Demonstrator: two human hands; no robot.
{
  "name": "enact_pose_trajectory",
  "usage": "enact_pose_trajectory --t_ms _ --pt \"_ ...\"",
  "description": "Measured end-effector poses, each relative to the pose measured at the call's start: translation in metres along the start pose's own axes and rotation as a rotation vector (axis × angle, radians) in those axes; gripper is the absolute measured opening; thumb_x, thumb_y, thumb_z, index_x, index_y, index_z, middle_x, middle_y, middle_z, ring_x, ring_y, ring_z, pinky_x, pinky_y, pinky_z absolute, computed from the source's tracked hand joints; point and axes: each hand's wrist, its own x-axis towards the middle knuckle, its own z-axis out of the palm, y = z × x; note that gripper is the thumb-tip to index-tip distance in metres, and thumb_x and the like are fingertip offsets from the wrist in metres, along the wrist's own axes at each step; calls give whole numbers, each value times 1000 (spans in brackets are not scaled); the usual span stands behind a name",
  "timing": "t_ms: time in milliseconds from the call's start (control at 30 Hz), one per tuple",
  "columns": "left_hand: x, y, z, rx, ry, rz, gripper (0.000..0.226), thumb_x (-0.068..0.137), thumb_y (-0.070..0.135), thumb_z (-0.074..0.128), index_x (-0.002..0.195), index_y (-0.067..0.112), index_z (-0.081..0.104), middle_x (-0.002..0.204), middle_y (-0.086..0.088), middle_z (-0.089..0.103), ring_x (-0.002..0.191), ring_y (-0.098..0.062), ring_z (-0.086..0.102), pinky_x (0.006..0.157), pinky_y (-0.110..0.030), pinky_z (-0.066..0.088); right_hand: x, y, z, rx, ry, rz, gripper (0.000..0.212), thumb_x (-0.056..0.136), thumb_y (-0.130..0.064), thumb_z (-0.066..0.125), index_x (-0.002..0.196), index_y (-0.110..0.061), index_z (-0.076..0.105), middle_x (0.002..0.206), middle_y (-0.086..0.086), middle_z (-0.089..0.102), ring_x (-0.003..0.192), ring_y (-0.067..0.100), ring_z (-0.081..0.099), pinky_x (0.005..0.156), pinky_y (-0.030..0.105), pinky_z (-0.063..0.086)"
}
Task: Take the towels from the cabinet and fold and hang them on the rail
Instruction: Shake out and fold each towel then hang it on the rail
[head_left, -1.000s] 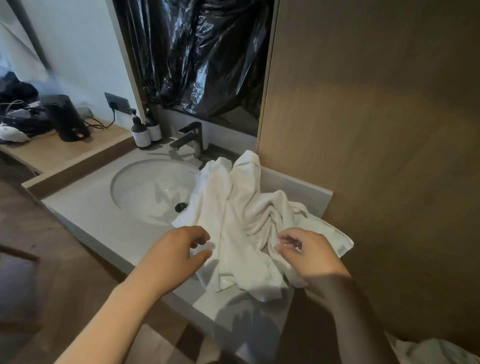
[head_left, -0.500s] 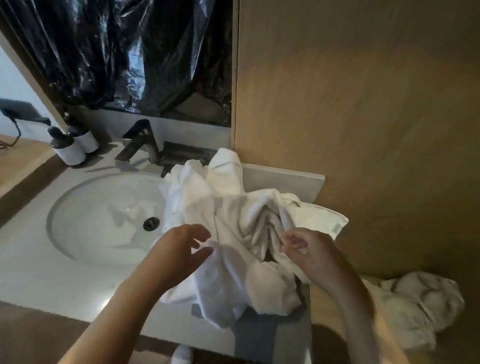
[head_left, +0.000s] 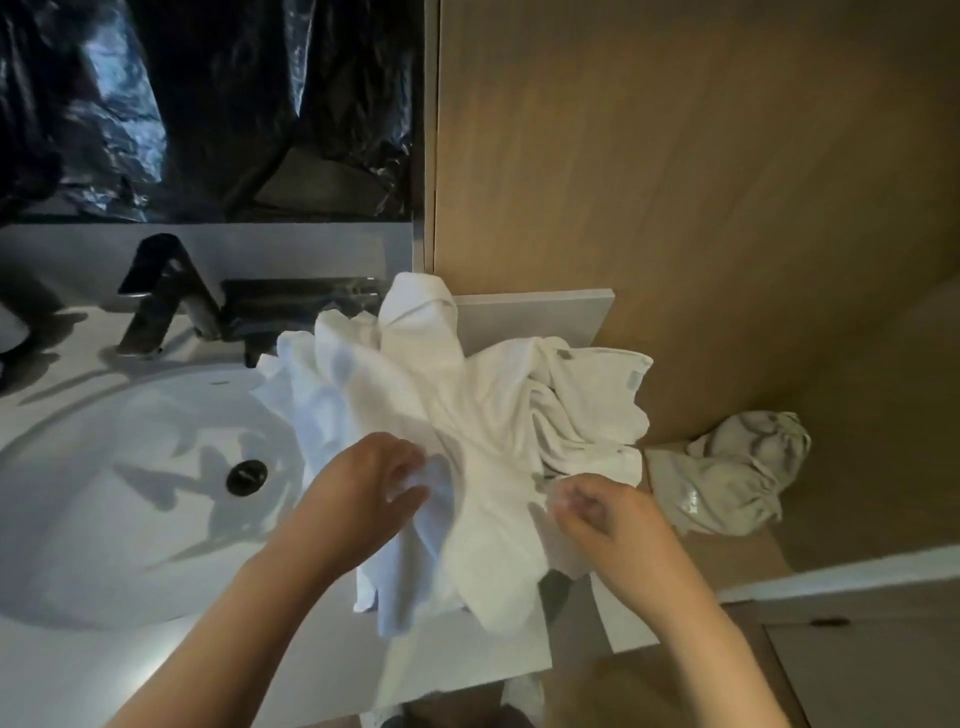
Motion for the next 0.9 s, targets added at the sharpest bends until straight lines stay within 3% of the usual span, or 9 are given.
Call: enact_pose_trajectory --t_ms 67,233,367,467,533,700,767,833,900 --pt "-2 -4 1 -9 9 35 23 88 23 67 110 18 66 102 5 59 87 -12 58 80 -24 48 -7 -5 12 -19 -1 -20 4 93 -28 61 92 -28 65 86 -9 67 80 2 62 66 10 44" --pt "-6 -6 5 -43 37 61 29 86 22 70 114 16 65 101 4 60 88 -12 58 80 -25 47 -19 -10 39 -33 -96 -27 26 93 -35 62 117 -25 64 98 -13 64 90 1 60 79 11 46" --pt "-11 -5 10 -39 48 67 36 85 25 72 120 17 64 114 6 60 96 -11 57 81 -16 40 -18 -11 45 1 -122 -21 34 90 -41 65 120 -25 62 102 -12 63 90 -2 59 75 13 51" --pt "-13 -5 13 -35 41 83 39 85 26 72 122 15 64 118 4 59 98 -12 58 83 -16 40 -12 -12 50 -35 -134 -58 18 88 -36 68 97 -22 63 84 -10 58 74 4 56 65 20 50" --pt "-13 -5 12 -35 52 97 39 84 26 74 121 16 65 117 3 59 100 -13 58 86 -18 42 -10 -11 52 -33 -145 -103 25 88 -31 68 74 -17 52 66 -8 49 58 5 45 60 21 41" --pt "-5 -12 0 86 40 286 49 82 44 70 127 26 64 138 3 54 129 -23 46 107 -37 38 -12 -9 44 54 -98 -191 31 95 -30 55 70 -25 38 56 -9 40 51 4 38 52 18 32" --pt "8 -12 -5 194 -79 298 67 82 65 52 141 34 49 154 10 35 146 -23 24 115 -47 29 -14 -8 38 120 -91 -216 32 97 -29 53 71 -29 36 54 -12 40 49 4 35 51 16 33" --pt "26 -12 -7 348 -209 247 89 71 84 29 150 43 24 161 17 13 151 -20 0 119 -57 8 -15 -8 31 158 -76 -254 31 98 -28 53 72 -30 37 54 -13 38 50 4 33 51 15 32" --pt "41 -13 -5 468 -291 232 99 63 90 20 151 46 13 162 16 10 151 -20 -4 116 -61 -9 -15 -10 26 164 -56 -285 26 98 -26 54 75 -30 42 55 -14 41 51 4 35 52 14 33"
